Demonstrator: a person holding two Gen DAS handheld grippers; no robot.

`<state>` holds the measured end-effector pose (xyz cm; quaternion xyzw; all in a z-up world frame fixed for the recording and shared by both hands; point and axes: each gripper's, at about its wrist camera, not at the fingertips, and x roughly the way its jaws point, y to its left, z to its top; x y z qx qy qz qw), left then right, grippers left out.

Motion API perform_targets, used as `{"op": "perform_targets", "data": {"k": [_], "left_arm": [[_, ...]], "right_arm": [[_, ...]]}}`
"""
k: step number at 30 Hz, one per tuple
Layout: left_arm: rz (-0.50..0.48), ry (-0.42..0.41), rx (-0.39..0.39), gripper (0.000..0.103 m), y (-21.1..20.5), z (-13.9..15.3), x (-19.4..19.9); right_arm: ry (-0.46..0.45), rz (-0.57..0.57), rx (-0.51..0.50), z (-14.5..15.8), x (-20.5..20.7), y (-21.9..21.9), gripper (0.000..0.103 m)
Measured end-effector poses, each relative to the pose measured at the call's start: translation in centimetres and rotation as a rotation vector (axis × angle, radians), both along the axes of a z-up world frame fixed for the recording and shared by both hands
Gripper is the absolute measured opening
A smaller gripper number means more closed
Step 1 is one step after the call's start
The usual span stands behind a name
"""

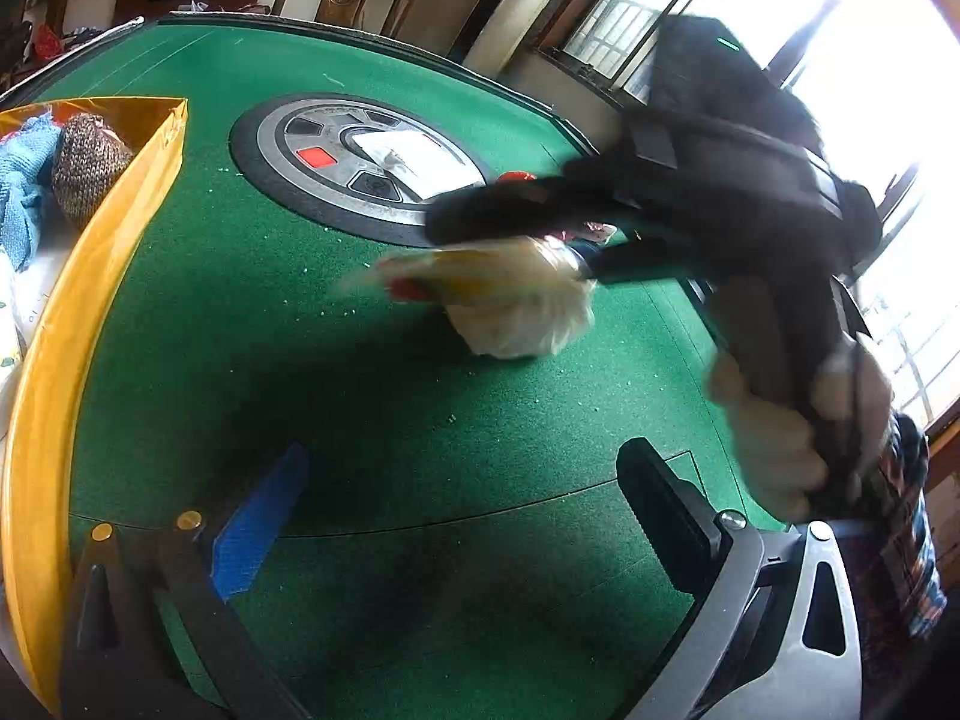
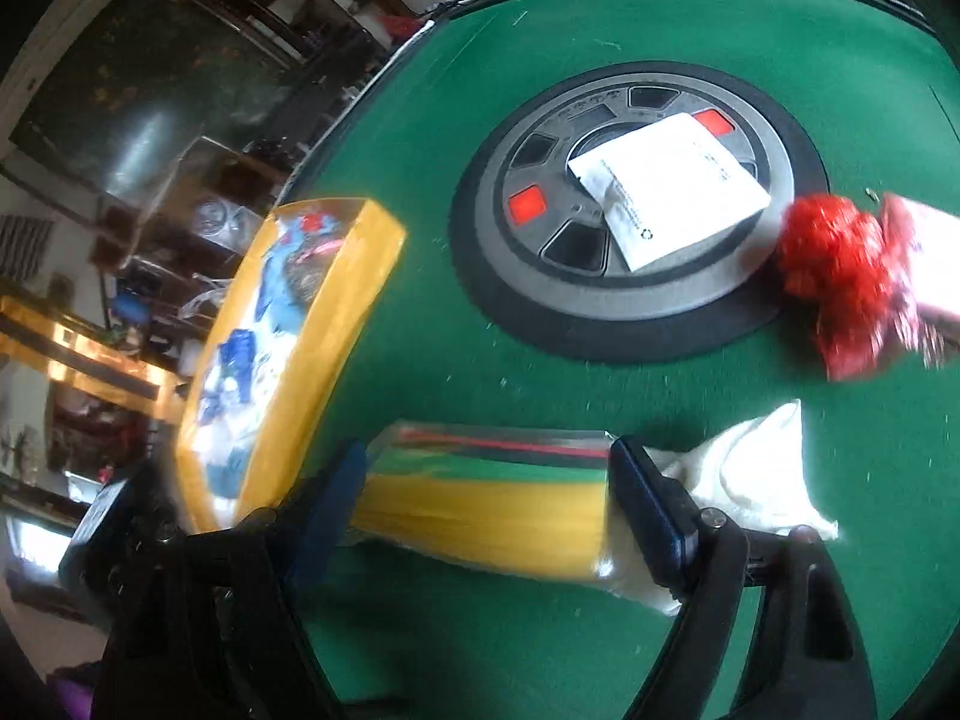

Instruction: Organize soft objects

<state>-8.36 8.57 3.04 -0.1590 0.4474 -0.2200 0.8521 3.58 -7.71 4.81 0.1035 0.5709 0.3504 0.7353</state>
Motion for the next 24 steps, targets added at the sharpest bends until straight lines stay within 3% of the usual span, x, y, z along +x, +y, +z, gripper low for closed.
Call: {"op": "perform_targets", "data": {"k": [3, 8, 12, 15, 19, 24], "left_arm": [[0.0, 0.0, 0.004, 0.103, -0.1, 0.1, 0.0], [0.001, 0.0, 0.016, 0.103, -0.3, 0.0, 0.1], [-0.006, 0.003, 0.061, 0.103, -0.9, 0.1, 0.4], [-0.011, 0.01, 0.099, 0.103, -1.3, 0.2, 0.5], [0.0, 0.017, 0.178, 0.103, -2.7, 0.3, 0.2], [0.006, 0.021, 0.214, 0.103, -5.1, 0.0, 1.8]], "right_arm": [[0.001, -0.036, 0.064, 0.9, -1.8, -3.2, 0.079], [-0.146, -0.257, 0.028, 1.5, -3.3, -9.1, 0.079], [-0.168, -0.392, 0.131, 0.0, -3.2, -12.7, 0.079], [-0.136, -0.44, 0.145, -1.3, -2.9, -14.2, 0.079], [-0.138, -0.466, 0.161, -0.9, -2.7, -15.2, 0.079], [-0.142, -0.472, 0.152, -1.0, -2.8, -15.8, 0.079]]}}
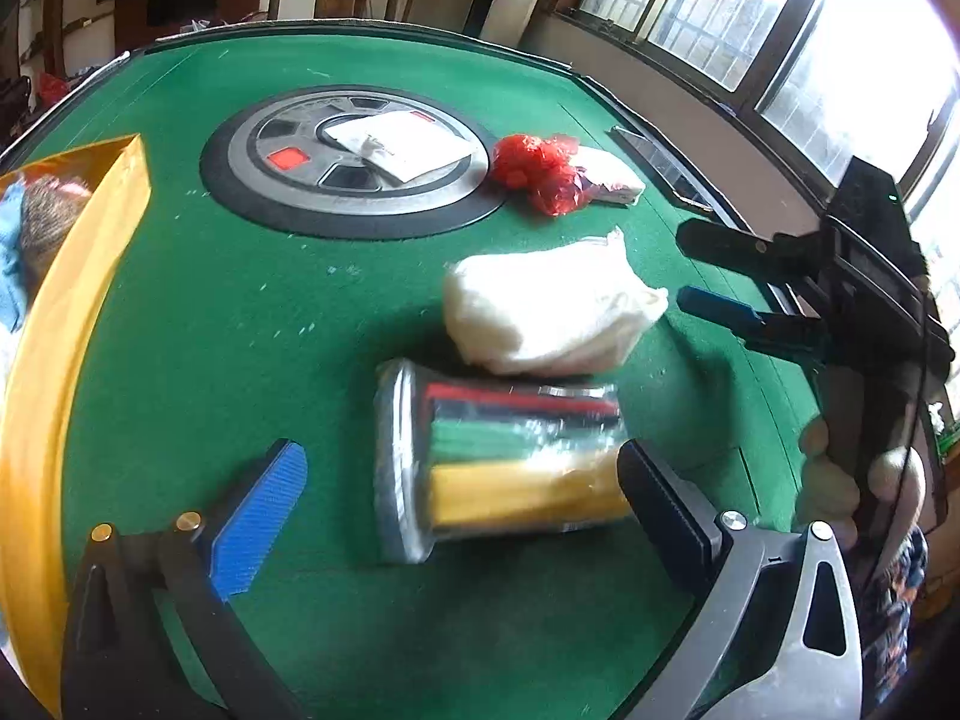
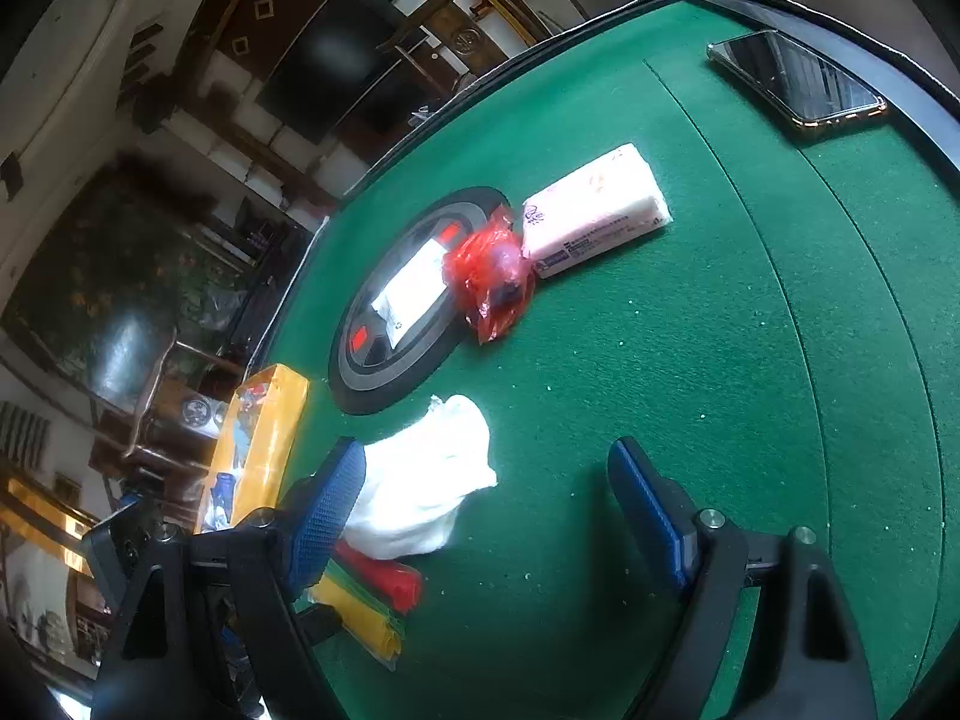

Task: Organize soft objects
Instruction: 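Grasp the clear tube of yellow, green and red strips with the left tool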

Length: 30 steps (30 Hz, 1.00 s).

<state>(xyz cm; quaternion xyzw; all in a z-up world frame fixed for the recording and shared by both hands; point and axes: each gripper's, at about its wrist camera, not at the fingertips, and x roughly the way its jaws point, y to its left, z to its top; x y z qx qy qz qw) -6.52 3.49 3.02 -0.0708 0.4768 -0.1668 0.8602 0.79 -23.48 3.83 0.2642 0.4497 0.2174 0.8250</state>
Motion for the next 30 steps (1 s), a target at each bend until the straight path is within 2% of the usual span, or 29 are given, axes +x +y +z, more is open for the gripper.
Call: {"op": "perform_targets", "data": {"k": [2, 3, 5, 8, 9, 11, 13, 14, 16, 18, 22, 25, 30], "left_arm": [[-0.003, -0.006, 0.02, 0.103, -0.9, -0.2, 0.3], [-0.035, 0.005, -0.006, 0.103, -1.4, -0.1, 0.2], [-0.147, 0.055, -0.115, 0.103, -2.5, 0.0, -0.3], [-0.368, 0.148, -0.315, 0.103, -4.1, 0.6, -2.3], [-0.417, 0.137, -0.329, 0.103, -4.3, 1.1, -3.1], [-0.438, 0.056, -0.259, 0.103, -4.3, 2.4, -4.1], [-0.374, -0.027, -0.144, 0.103, -3.8, 3.0, -4.2], [-0.347, -0.053, -0.112, 0.103, -3.5, 3.2, -3.9], [-0.304, -0.039, -0.111, 0.103, -3.1, 3.0, -2.9], [-0.303, -0.043, -0.108, 0.103, -3.9, 2.8, -2.6], [-0.422, -0.091, -0.016, 0.103, -8.2, 2.4, -2.9], [-0.508, -0.115, 0.058, 0.103, -11.0, 2.0, -2.8], [-0.59, -0.115, 0.161, 0.103, -14.2, 0.7, -2.2]], "right_arm": [[-0.003, -0.003, -0.006, 0.1, 0.1, 0.5, 0.079], [-0.004, -0.006, -0.007, -0.1, 0.1, 0.5, 0.079], [0.0, -0.013, -0.002, -0.2, 0.0, 0.2, 0.079], [0.016, -0.017, 0.002, -0.5, 0.3, 0.1, 0.079], [0.022, -0.018, 0.001, -0.6, 0.3, 0.1, 0.079], [0.027, -0.02, -0.001, -0.8, 0.3, 0.0, 0.079], [0.026, -0.023, -0.004, -0.7, 0.3, -0.1, 0.079], [0.024, -0.026, -0.003, -0.7, 0.3, -0.2, 0.079], [0.013, -0.041, -0.006, -0.4, 0.1, -0.6, 0.079], [-0.029, -0.088, -0.003, 0.6, -0.5, -1.8, 0.079], [-0.1, -0.228, 0.047, 1.8, -2.1, -5.8, 0.08], [-0.072, -0.289, 0.106, 1.1, -2.2, -7.7, 0.08], [-0.044, -0.302, 0.156, 0.3, -2.1, -8.2, 0.08]]}}
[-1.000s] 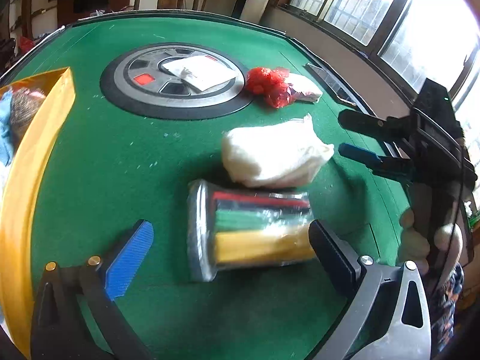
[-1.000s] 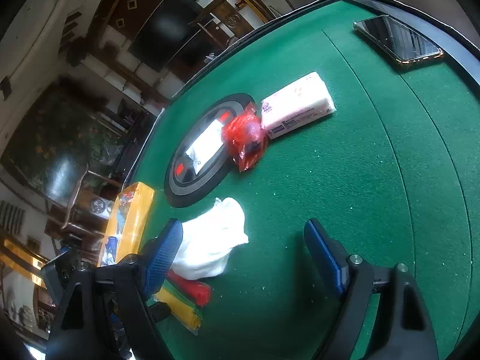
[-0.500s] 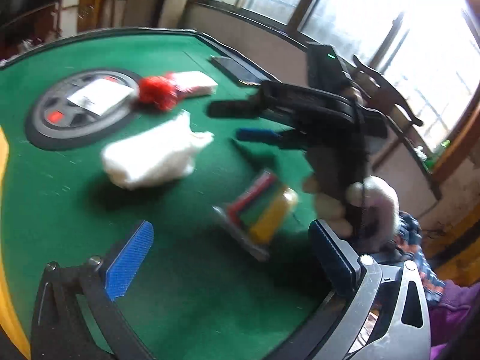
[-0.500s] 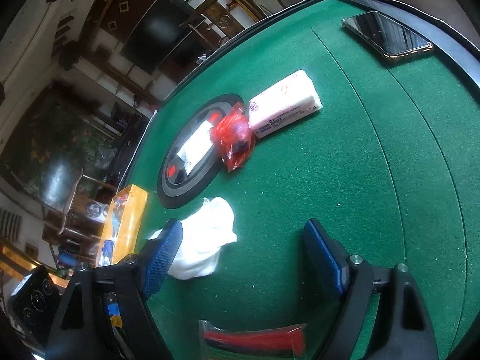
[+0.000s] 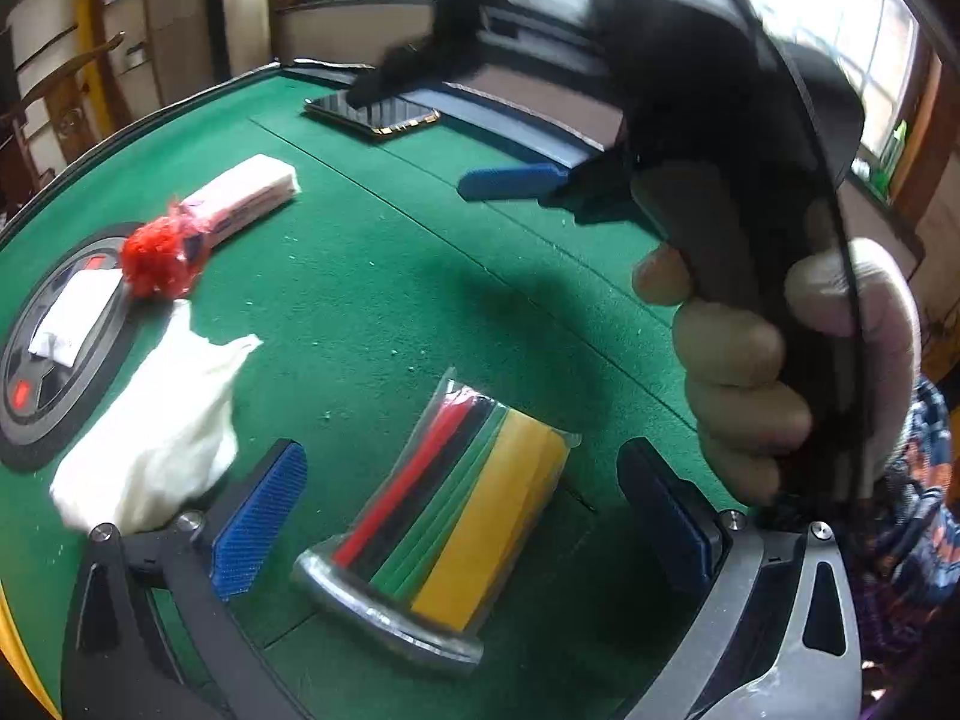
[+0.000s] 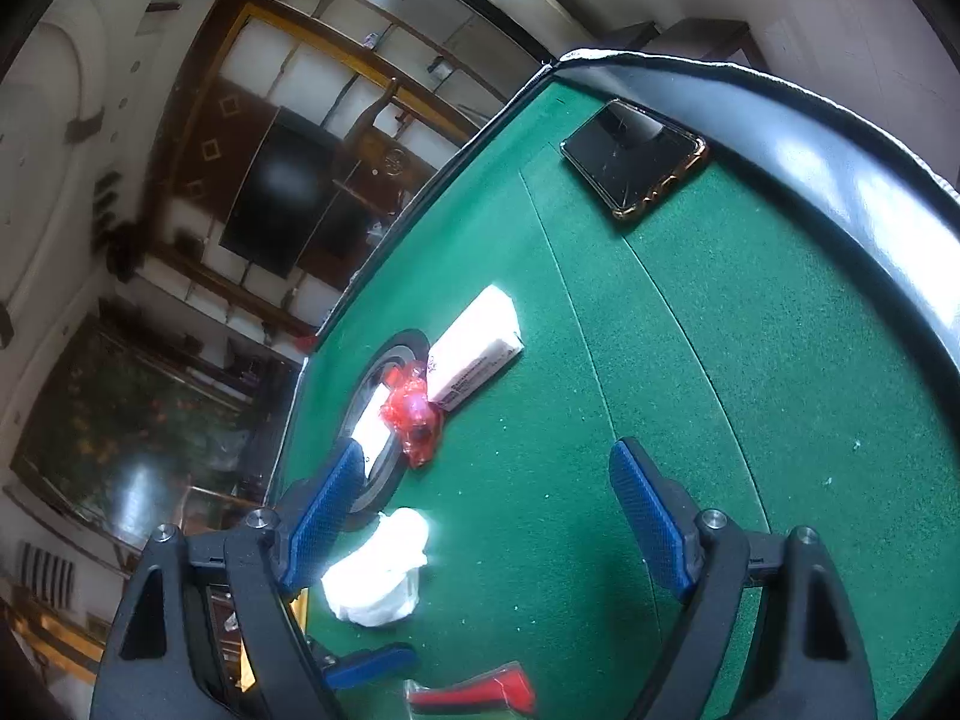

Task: Organize soft objects
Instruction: 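Grasp the clear tube of yellow, green and red strips with the left tool, then grasp the white cloth bag with the right tool while the left tool holds the tube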

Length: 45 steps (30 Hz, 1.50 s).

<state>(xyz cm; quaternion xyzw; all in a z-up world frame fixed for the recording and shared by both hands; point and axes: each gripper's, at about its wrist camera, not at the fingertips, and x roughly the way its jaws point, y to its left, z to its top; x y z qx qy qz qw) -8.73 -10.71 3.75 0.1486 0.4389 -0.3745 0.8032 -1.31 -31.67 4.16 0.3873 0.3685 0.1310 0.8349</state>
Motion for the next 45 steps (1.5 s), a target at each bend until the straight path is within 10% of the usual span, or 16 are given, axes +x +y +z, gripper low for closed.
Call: {"op": "perform_targets", "data": {"k": [5, 8, 15, 26, 45], "left_arm": [[0.034, -0.021, 0.074, 0.094, -0.6, -1.6, -0.3], [0.088, 0.005, 0.013, 0.042, 0.8, -0.8, 0.0], [0.222, 0.105, -0.146, 0.041, 6.0, -0.2, 0.7], [0.445, 0.039, -0.419, 0.041, 20.6, 5.5, -4.6], [1.03, -0.014, -0.397, 0.041, 39.9, 2.2, -6.1]], "right_arm": [[-0.011, 0.018, -0.017, 0.2, 0.0, 0.6, 0.08], [-0.011, 0.036, -0.031, 0.2, 0.5, 0.9, 0.08], [-0.006, 0.061, -0.093, 0.0, 0.9, 2.0, 0.08], [0.015, 0.162, -0.219, -0.3, 1.3, 5.7, 0.08], [0.146, 0.307, -0.365, -1.2, 1.2, 18.8, 0.079]]}}
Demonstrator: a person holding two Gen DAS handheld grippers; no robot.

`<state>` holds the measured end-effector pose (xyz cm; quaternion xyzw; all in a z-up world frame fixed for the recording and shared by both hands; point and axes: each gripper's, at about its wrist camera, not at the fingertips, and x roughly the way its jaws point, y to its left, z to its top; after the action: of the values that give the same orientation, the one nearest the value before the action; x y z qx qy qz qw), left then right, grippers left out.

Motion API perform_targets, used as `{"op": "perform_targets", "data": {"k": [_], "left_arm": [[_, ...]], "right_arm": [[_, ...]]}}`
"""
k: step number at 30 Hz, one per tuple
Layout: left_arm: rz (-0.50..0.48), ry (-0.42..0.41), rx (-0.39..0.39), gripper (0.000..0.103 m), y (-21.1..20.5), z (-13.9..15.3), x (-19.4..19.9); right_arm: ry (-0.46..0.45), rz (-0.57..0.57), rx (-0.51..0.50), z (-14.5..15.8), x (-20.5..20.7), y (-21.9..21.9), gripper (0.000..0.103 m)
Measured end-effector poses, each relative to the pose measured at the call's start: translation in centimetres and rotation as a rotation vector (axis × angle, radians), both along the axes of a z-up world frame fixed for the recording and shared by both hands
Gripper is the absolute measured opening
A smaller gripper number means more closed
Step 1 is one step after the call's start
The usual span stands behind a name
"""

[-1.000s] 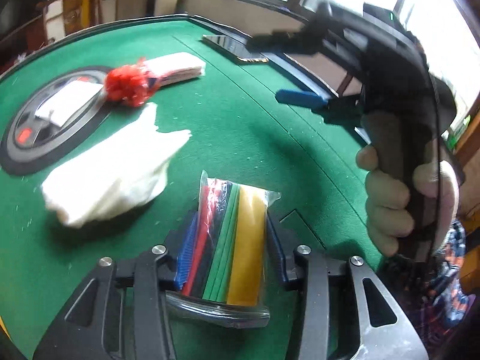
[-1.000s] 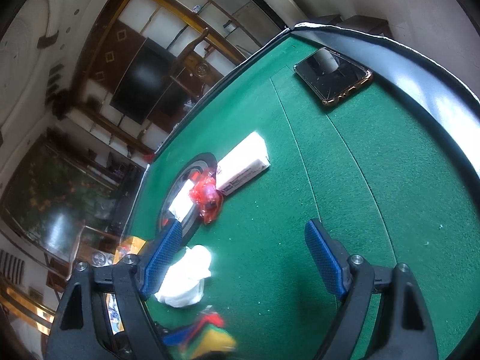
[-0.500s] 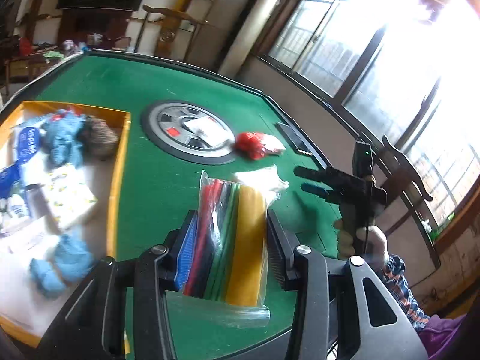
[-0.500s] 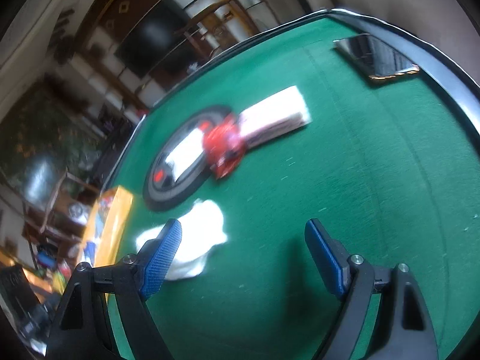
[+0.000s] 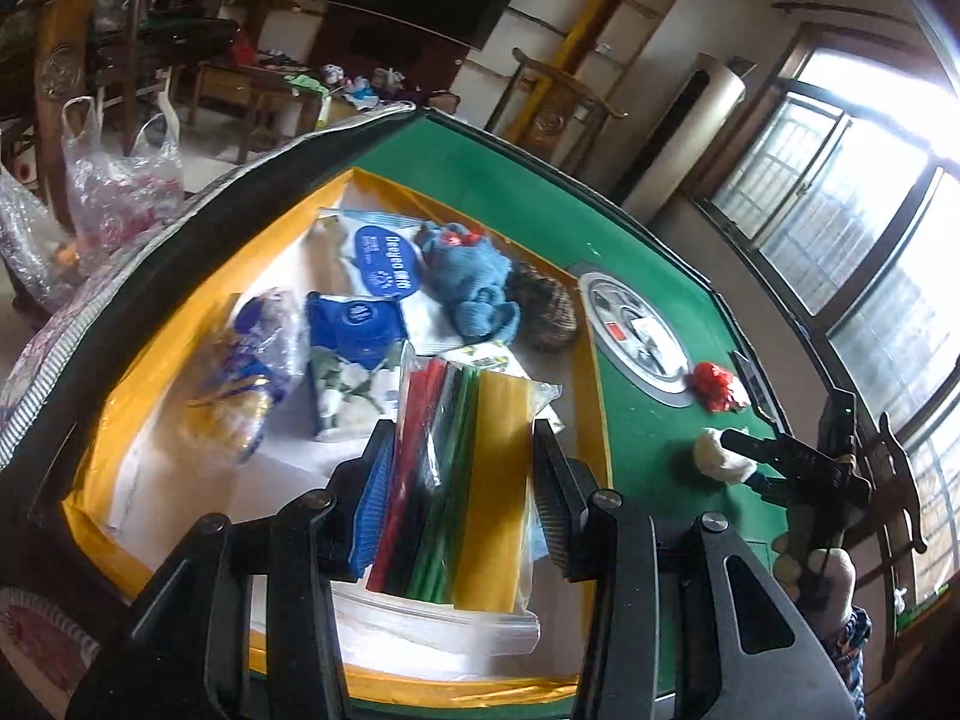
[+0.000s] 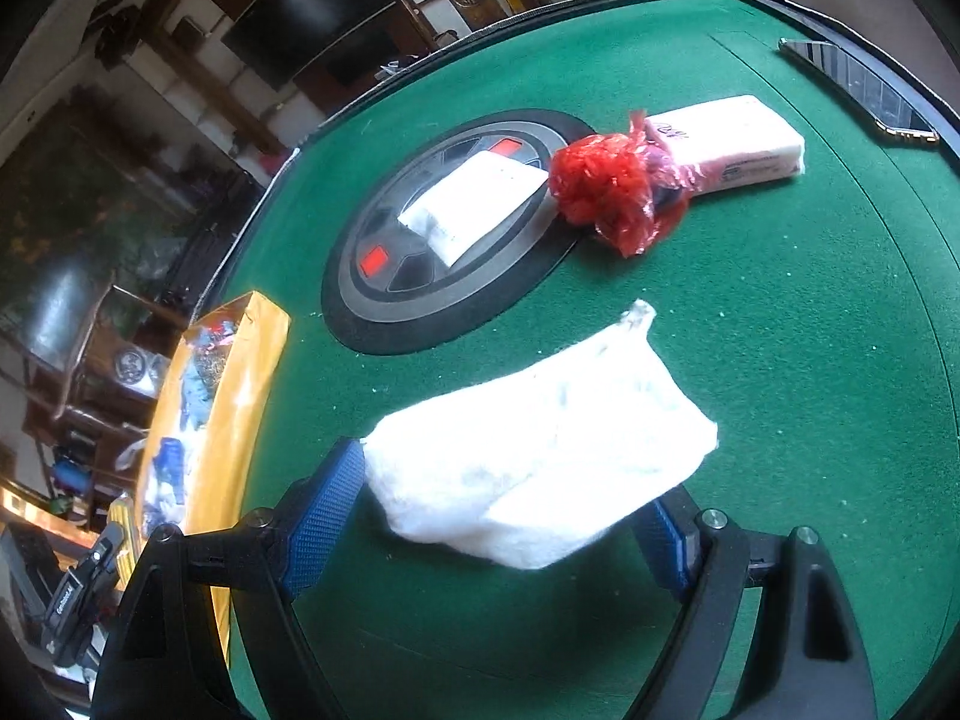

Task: Organize soft objects
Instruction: 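Grasp the white cloth bag with the right tool while the left tool holds the tube, then carry the tube and white cloth bag into the box and open both tools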

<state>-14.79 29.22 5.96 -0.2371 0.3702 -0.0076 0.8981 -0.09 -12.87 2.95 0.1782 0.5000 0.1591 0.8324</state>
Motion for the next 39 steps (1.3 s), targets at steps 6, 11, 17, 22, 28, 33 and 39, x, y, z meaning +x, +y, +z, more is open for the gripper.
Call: {"op": "perform_targets", "data": {"k": [6, 11, 17, 22, 28, 33, 39], "left_arm": [[0.129, 0.044, 0.002, 0.055, 3.3, -1.4, -0.7], [0.138, 0.012, -0.036, 0.063, 4.7, -0.9, -1.6], [0.176, -0.047, -0.071, 0.073, 5.9, 0.9, -3.3], [0.193, -0.069, -0.036, 0.073, 5.8, 1.6, -3.7], [0.183, -0.057, -0.035, 0.073, 5.8, 1.3, -3.7], [0.184, -0.048, -0.024, 0.073, 5.8, 1.1, -3.9], [0.191, -0.046, 0.049, 0.073, 4.9, 1.4, -3.9]], "right_arm": [[-0.04, 0.004, -0.06, 0.9, -0.2, 0.7, 0.04], [-0.096, 0.031, -0.064, 2.9, -1.0, 1.6, 0.029], [-0.159, 0.105, 0.01, 6.4, -2.6, 4.6, 0.03], [-0.186, 0.309, 0.044, 8.5, -4.9, 11.0, 0.03], [-0.162, 0.575, 0.033, 8.2, -8.2, 19.6, 0.03], [-0.102, 0.755, 0.017, 6.3, -11.1, 24.2, 0.03], [-0.043, 0.807, -0.114, 3.0, -11.4, 27.6, 0.03]]}}
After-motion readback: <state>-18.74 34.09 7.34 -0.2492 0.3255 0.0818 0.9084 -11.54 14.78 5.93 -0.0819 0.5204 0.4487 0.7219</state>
